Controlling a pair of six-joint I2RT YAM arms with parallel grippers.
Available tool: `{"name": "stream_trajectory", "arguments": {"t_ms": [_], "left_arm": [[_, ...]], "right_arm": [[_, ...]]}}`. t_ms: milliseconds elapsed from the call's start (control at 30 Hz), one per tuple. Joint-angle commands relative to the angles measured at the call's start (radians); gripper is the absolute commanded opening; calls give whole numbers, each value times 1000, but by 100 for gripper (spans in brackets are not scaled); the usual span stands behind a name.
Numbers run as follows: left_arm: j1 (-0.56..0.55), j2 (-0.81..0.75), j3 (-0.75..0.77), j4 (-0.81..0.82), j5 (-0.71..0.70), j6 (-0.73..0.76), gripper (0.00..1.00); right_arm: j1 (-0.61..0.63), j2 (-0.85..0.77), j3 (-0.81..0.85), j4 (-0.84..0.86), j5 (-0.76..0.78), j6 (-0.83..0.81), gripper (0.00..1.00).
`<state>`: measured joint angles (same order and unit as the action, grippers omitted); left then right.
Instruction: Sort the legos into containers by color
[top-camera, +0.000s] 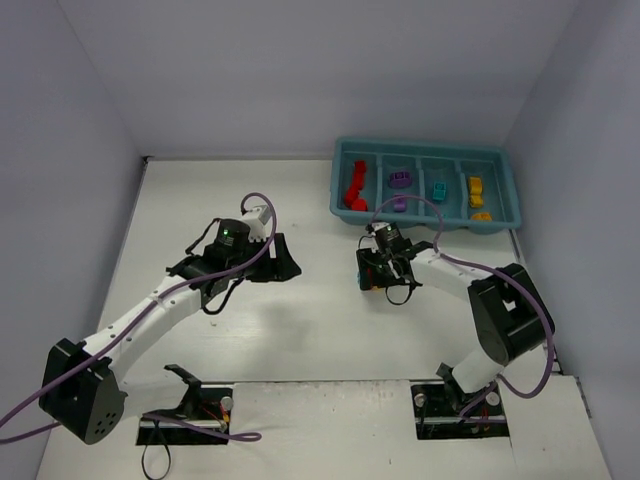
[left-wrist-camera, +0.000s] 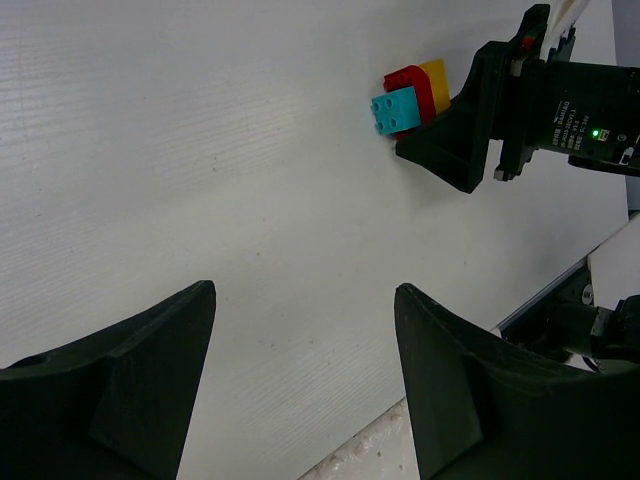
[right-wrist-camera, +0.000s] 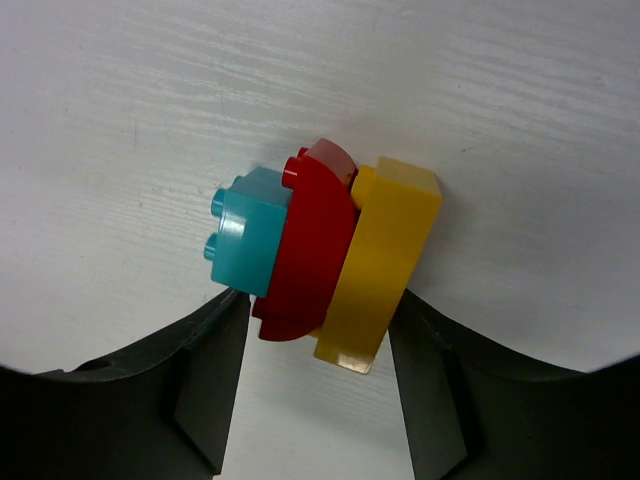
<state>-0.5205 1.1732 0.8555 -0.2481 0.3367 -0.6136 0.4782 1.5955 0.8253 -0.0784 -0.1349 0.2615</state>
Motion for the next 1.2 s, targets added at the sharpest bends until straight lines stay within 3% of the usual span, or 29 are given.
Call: {"name": "stream_trajectory", "arguments": {"t_ms": [0, 200, 300, 500, 733, 1167], "left_arm": [[8, -14, 34, 66, -7, -20, 66], [10, 3, 63, 81, -1, -52, 66], [10, 17, 83, 90, 2, -72, 66], [8, 69, 134, 148, 54, -140, 66], [7, 137, 166, 269, 123, -186, 66], [-24, 192, 192, 389, 209, -245, 66]], "right_arm": [[11, -5, 29, 17, 38, 2, 52], [34, -29, 40, 17, 67, -11, 27], [42, -48, 52, 17, 70, -22, 25], [82, -141, 81, 46, 47, -44, 24], [118, -256, 98, 137, -80, -76, 25], [166, -321, 120, 170, -166, -99, 31]]}}
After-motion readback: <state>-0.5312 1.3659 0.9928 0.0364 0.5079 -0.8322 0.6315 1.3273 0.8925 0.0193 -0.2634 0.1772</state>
